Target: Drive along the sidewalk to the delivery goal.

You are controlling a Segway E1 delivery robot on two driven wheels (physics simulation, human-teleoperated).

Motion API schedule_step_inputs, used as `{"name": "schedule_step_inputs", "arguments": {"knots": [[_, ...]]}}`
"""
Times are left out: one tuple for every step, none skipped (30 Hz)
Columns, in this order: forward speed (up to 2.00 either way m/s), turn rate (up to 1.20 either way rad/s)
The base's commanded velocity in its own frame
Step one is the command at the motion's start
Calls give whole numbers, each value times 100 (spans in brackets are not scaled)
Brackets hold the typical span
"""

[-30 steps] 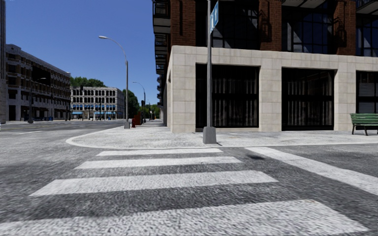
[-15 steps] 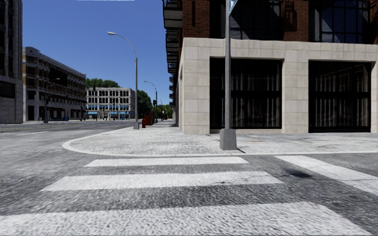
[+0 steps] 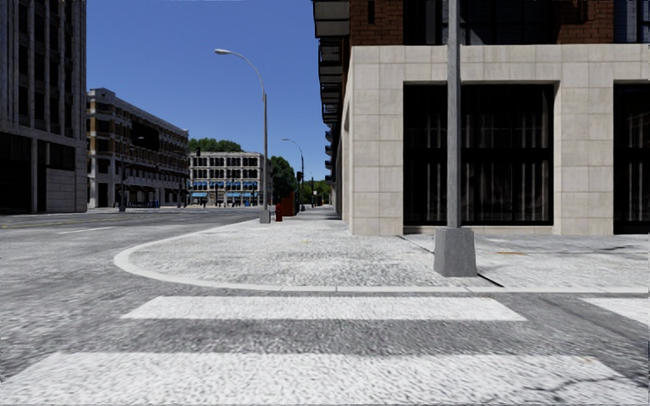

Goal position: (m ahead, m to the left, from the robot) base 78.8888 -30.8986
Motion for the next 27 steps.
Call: {"name": "schedule_step_inputs", "arguments": {"knots": [[200, 37], [200, 36], [200, 36], [200, 35], [200, 0], [200, 0], [200, 0], [200, 0], [200, 0], [200, 0], [200, 0], [200, 0], [200, 0], [200, 0], [200, 0], [200, 0], [200, 0], [200, 0], [200, 0], [200, 0], [200, 0], [200, 0], [200, 0], [200, 0], [200, 0], [200, 0], [200, 0]]}}
